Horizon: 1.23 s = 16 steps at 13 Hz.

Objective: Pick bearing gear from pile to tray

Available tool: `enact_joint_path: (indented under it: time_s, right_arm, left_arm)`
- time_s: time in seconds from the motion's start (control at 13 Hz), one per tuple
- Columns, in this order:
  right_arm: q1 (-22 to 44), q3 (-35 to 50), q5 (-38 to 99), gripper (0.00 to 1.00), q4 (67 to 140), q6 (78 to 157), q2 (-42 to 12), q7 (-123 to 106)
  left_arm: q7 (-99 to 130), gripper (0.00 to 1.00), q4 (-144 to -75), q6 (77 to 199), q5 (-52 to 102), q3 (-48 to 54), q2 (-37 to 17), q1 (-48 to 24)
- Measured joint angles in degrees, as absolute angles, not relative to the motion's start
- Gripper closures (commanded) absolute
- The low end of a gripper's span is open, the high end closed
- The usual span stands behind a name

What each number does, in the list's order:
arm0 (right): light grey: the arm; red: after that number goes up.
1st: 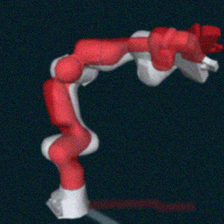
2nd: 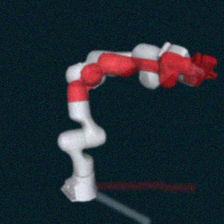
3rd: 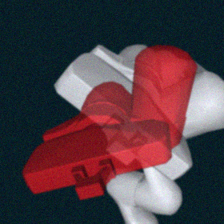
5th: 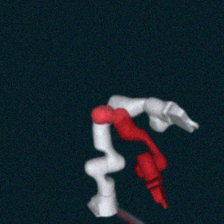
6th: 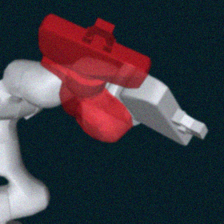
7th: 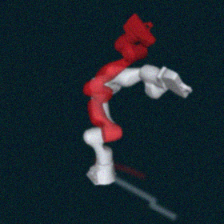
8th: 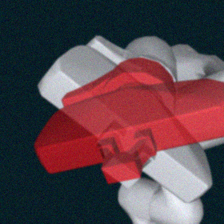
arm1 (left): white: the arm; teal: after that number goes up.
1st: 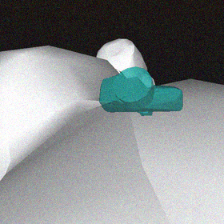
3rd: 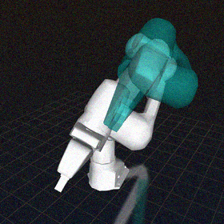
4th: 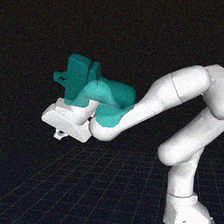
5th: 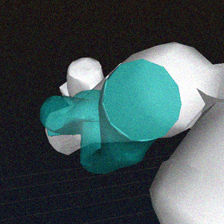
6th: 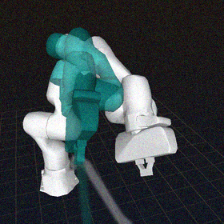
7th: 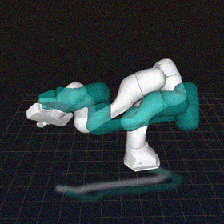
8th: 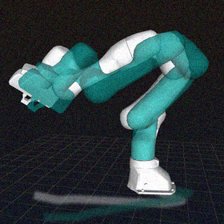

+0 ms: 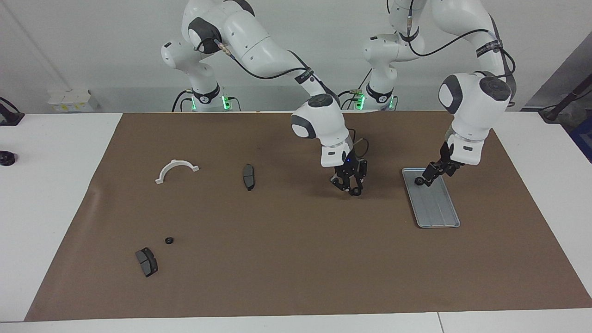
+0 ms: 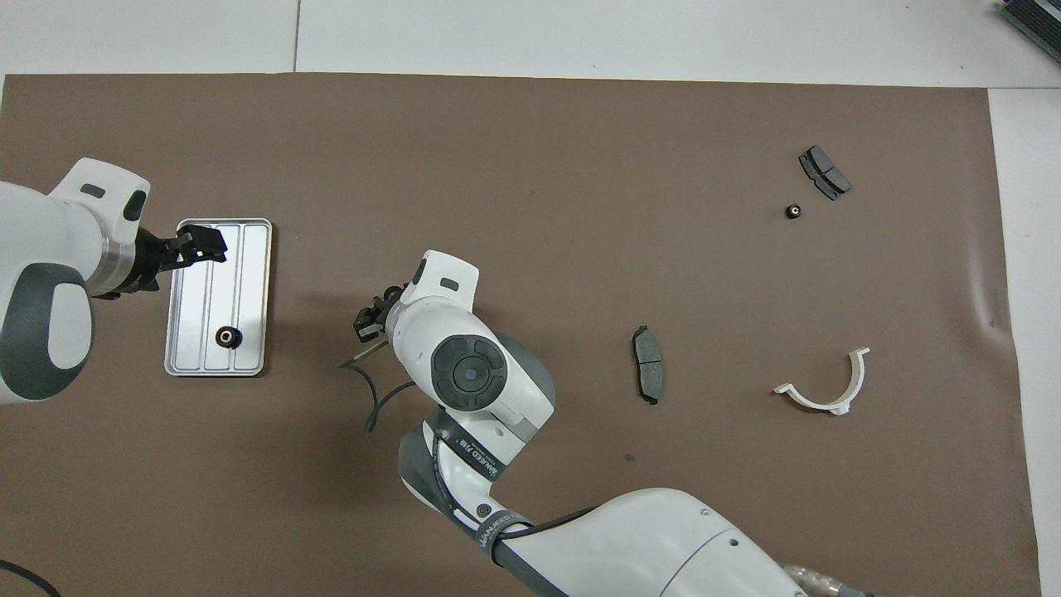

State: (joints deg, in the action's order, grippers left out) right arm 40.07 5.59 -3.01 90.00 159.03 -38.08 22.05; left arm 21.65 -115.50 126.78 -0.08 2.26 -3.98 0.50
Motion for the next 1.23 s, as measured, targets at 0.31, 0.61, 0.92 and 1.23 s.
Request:
enact_joint_path:
  time_s: [0.31, 0.61, 0.92, 1.23]
  right_arm:
    - [39.1, 5.23, -3.0, 0.47, 89.94, 158.33, -38.07, 22.33]
    - [33.25, 4.65, -3.15, 0.47, 89.88, 152.16, -37.97, 22.08]
    - [20.92, 3.96, -3.32, 0.47, 89.01, 143.98, -37.31, 12.48]
    - [7.61, 3.96, -3.33, 0.47, 87.3, 138.37, -34.85, 0.67]
  left_arm:
    - [22.54, 0.0, -109.75, 121.38, 0.0, 2.43, -5.23, -2.59]
    - [30.83, 0.0, -110.08, 125.65, 0.07, 2.73, -7.66, -10.29]
    - [47.91, 0.0, -110.74, 132.2, 0.03, 2.78, -15.13, -19.72]
    - [55.18, 0.08, -114.21, 137.36, -0.18, 2.72, -19.93, -24.63]
